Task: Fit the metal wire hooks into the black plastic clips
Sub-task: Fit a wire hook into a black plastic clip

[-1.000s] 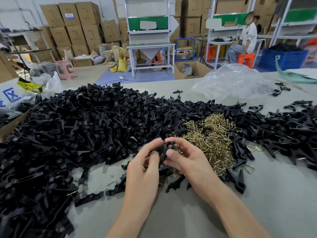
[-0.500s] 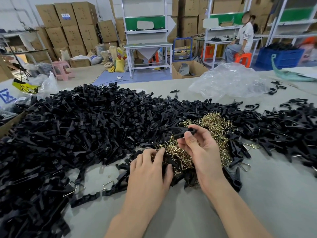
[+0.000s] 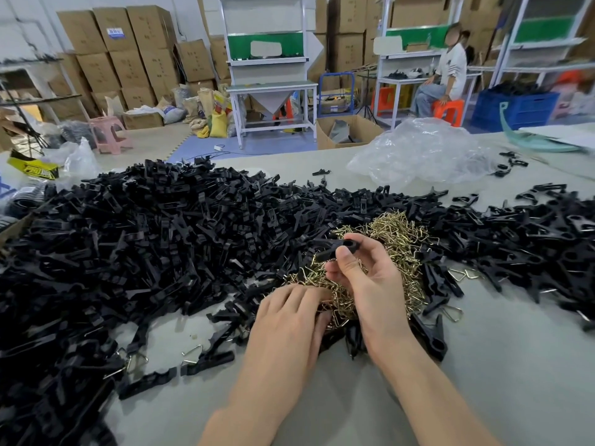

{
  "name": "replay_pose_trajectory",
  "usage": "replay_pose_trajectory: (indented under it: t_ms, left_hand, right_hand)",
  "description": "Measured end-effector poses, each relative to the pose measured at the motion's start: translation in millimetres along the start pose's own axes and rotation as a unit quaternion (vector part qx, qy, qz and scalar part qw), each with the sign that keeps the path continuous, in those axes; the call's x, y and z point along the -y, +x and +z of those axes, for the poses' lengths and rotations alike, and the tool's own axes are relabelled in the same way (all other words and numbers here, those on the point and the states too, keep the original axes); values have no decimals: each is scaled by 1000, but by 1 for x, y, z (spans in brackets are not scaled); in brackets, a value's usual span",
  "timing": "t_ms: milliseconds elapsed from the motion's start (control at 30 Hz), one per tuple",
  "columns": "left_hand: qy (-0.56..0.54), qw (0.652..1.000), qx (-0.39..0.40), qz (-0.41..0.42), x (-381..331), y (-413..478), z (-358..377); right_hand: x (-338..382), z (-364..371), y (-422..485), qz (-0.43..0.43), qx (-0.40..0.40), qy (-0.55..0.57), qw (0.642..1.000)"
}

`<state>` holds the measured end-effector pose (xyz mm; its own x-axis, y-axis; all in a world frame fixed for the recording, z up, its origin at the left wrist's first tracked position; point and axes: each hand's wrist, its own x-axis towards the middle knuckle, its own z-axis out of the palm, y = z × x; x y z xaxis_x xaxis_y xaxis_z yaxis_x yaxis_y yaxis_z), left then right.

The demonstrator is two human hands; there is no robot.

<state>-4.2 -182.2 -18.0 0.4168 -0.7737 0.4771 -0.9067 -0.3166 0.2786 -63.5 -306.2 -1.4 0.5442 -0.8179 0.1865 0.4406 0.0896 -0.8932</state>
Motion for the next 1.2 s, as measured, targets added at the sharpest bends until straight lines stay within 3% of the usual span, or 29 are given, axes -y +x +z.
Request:
replay_pose_trajectory:
  t_ms: [200, 500, 700, 900, 1200]
  left_hand:
    - [-17, 994, -92, -64, 5, -1, -4]
    - [-201, 953, -166, -155, 9, 1, -10]
    - [-301, 912, -171, -218, 9, 0, -14]
    - [-317, 907, -155, -229, 7, -1, -15]
    - [-534, 785, -118, -290, 10, 6, -19]
  right_hand:
    - [1, -2, 0, 6, 15, 11, 1000]
    - [3, -1, -1, 14, 37, 18, 999]
    - [5, -1, -1, 28, 71, 42, 996]
    - [5, -2, -2, 40, 113, 43, 992]
    - [4, -4, -2, 26, 140, -8, 990]
